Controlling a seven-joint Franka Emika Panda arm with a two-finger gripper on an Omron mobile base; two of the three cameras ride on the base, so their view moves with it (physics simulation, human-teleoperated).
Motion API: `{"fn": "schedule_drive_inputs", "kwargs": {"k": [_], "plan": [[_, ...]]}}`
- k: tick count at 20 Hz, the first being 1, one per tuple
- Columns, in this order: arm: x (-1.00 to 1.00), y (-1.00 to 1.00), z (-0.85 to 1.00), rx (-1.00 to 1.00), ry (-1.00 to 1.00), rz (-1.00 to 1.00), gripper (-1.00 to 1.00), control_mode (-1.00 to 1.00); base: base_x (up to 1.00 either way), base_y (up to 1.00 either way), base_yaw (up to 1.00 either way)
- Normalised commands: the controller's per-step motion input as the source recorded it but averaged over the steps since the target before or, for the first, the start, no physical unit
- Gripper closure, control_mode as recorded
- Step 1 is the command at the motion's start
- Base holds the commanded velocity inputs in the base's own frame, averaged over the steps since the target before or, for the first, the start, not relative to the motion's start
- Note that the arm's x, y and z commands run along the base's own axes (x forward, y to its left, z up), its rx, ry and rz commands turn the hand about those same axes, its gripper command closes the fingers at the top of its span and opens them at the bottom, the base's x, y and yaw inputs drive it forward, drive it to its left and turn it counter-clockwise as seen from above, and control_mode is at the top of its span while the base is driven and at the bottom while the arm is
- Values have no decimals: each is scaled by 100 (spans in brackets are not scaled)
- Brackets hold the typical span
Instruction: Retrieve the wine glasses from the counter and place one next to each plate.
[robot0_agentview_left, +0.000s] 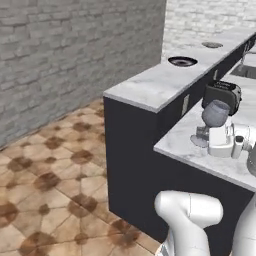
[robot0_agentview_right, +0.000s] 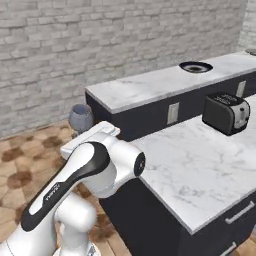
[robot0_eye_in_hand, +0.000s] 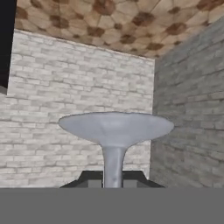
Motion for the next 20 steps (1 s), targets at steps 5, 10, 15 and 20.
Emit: {"fn": "schedule_drive_inputs", "kwargs": {"k": [5, 10, 15, 20], "plan": [[0, 0, 0, 0, 0, 0, 100, 100, 83, 74, -75], [0, 0, 0, 0, 0, 0, 100, 100, 72, 63, -80], [0, 0, 0, 0, 0, 0, 100, 100, -30, 92, -59], [0, 0, 0, 0, 0, 0, 100, 100, -100, 99, -32]]}}
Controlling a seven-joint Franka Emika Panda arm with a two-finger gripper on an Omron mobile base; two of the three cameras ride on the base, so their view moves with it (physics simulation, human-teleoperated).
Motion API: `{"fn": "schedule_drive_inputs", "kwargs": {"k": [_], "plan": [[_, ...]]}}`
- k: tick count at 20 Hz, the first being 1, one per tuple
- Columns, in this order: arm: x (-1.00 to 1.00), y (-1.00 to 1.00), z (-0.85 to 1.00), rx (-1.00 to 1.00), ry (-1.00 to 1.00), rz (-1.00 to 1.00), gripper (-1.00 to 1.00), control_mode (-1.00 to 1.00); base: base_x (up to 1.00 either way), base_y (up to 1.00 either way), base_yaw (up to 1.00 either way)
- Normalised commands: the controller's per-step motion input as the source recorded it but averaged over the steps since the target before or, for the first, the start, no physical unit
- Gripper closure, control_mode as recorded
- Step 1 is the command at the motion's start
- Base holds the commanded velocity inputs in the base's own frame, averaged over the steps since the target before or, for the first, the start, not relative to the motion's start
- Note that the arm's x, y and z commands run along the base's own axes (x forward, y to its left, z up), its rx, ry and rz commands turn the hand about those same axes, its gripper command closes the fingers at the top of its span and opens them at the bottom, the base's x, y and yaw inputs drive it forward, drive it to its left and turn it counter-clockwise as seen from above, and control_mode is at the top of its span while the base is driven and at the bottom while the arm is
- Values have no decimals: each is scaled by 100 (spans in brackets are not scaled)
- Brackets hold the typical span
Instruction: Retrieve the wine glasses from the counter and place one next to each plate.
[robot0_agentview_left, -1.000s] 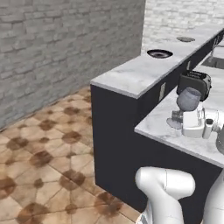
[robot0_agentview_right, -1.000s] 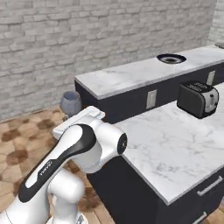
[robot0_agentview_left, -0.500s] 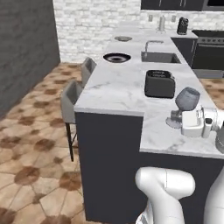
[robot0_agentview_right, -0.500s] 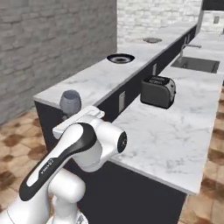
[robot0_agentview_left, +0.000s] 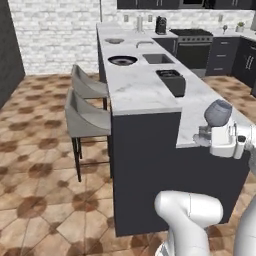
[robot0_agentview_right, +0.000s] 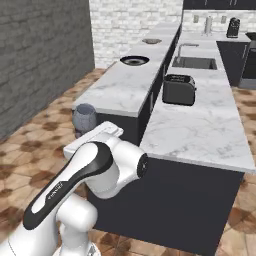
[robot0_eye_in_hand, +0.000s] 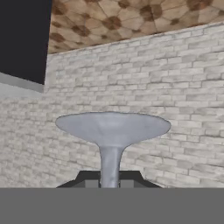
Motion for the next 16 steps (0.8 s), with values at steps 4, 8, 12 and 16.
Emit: {"fn": "schedule_drive_inputs", "kwargs": {"k": [4, 8, 12, 16], "plan": [[0, 0, 0, 0, 0, 0, 100, 100, -71, 100, -13], [0, 0, 0, 0, 0, 0, 100, 100, -31, 100, -6], [0, 0, 0, 0, 0, 0, 100, 100, 4, 100, -10], [0, 0, 0, 0, 0, 0, 100, 100, 69, 100, -23]]}}
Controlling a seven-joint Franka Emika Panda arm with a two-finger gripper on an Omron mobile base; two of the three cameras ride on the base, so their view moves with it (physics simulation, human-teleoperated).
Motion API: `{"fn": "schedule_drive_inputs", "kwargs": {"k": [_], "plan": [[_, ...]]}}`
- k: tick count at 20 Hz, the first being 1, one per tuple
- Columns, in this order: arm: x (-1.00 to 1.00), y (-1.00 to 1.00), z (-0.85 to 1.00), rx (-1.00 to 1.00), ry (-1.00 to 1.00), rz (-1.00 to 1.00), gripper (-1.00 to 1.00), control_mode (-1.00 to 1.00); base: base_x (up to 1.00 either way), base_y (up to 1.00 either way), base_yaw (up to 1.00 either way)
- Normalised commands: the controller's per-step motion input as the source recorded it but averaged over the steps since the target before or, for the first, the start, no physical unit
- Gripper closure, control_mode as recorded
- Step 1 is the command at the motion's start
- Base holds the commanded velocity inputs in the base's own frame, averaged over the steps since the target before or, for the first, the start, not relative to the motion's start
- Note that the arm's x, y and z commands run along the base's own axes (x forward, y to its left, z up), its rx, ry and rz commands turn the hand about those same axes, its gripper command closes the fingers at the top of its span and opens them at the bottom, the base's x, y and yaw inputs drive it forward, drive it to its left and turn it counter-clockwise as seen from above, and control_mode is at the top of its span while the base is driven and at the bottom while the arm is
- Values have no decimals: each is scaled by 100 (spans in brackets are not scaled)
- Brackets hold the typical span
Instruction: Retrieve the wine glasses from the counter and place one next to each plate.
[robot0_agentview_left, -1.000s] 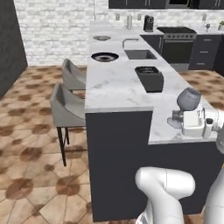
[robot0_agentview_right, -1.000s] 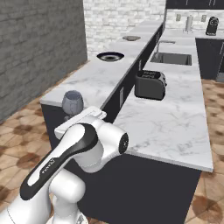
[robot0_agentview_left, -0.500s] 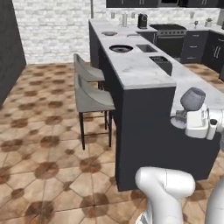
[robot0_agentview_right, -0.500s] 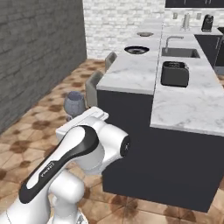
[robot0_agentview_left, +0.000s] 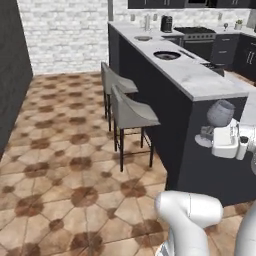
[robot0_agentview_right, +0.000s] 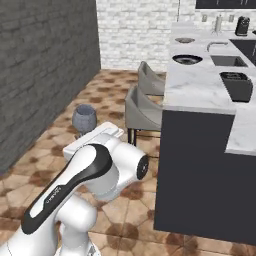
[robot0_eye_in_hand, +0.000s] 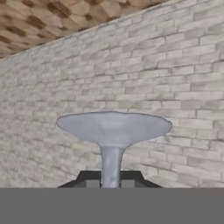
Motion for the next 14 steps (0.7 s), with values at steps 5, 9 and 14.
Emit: {"fn": "schedule_drive_inputs", "kwargs": {"k": [5, 9, 14], "plan": [[0, 0, 0, 0, 0, 0, 100, 100, 90, 100, -27], [0, 0, 0, 0, 0, 0, 100, 100, 100, 93, -34], [0, 0, 0, 0, 0, 0, 100, 100, 99, 97, -49]]}}
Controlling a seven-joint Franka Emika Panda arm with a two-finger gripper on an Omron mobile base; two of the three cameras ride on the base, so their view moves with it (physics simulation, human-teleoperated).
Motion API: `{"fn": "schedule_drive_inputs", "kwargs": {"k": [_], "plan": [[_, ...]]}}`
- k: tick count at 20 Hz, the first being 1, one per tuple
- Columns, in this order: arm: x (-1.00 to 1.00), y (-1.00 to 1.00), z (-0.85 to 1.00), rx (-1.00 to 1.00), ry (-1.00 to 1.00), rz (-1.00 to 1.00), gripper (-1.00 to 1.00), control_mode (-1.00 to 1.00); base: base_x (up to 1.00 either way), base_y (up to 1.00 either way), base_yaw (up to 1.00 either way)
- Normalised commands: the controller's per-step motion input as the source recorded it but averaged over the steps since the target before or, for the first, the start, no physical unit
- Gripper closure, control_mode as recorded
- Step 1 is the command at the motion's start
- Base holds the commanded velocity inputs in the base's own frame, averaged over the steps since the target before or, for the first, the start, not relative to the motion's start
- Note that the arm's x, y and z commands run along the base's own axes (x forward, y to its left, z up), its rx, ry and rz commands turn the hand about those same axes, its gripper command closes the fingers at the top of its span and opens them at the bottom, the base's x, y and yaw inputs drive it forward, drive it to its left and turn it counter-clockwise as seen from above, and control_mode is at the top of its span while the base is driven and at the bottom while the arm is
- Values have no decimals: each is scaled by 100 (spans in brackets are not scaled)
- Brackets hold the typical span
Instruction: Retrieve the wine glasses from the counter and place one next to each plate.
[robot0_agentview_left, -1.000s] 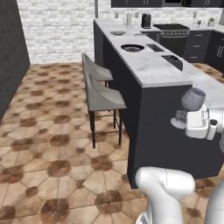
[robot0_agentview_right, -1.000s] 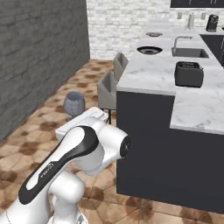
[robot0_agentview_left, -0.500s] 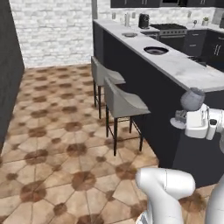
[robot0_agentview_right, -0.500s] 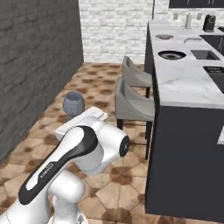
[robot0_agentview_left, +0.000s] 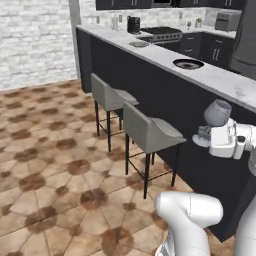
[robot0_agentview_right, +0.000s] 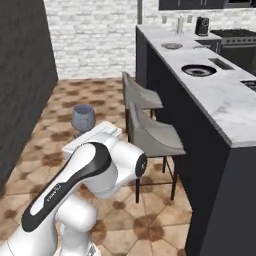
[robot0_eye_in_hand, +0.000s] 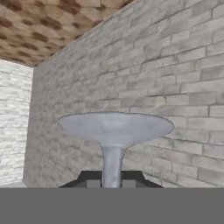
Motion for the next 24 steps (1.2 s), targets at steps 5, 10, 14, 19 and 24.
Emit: {"fn": "schedule_drive_inputs", "kwargs": {"k": [5, 10, 14, 19, 24], "plan": [[0, 0, 0, 0, 0, 0, 100, 100, 88, 95, -59], [0, 0, 0, 0, 0, 0, 100, 100, 91, 90, -62], [0, 0, 0, 0, 0, 0, 100, 100, 65, 99, -58], [0, 0, 0, 0, 0, 0, 100, 100, -1, 100, -46], [0, 0, 0, 0, 0, 0, 100, 100, -36, 96, -35]]}}
